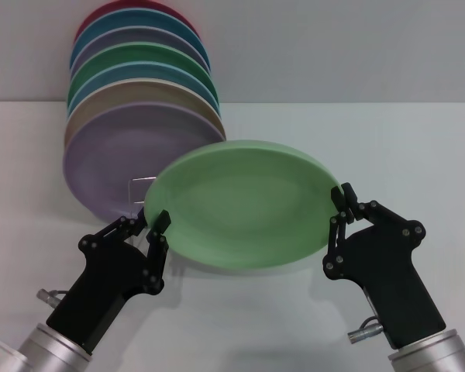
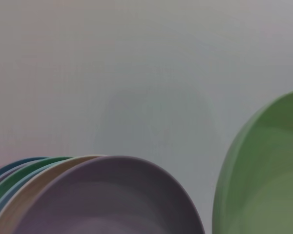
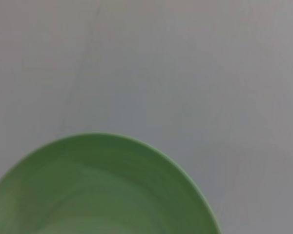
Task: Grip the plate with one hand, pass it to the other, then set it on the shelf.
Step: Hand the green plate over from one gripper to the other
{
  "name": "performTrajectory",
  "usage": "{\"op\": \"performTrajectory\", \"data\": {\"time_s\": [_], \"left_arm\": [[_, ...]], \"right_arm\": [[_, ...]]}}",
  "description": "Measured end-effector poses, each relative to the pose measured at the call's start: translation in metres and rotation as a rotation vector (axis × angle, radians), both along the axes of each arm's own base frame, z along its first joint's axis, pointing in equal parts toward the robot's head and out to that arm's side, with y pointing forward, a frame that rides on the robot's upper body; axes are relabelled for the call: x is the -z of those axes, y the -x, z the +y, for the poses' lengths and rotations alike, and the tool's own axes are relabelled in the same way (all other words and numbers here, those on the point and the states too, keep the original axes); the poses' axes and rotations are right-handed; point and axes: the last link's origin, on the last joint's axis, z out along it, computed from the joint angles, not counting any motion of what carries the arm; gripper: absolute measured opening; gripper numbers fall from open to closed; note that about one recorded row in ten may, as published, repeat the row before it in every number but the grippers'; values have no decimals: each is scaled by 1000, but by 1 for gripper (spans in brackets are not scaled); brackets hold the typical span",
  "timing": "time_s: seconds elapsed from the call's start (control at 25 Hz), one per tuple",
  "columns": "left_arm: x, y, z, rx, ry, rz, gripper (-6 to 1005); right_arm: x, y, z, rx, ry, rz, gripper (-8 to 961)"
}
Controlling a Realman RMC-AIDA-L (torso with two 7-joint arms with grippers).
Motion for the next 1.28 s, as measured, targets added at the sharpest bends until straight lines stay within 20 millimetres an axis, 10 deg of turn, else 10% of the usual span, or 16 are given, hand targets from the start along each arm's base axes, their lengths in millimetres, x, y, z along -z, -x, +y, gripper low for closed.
{"op": "performTrajectory", "data": {"time_s": [1.28], "left_arm": [[2, -3, 1, 0, 5, -5, 118]], "right_arm": [[-2, -3, -5, 3, -10, -2, 18]]}}
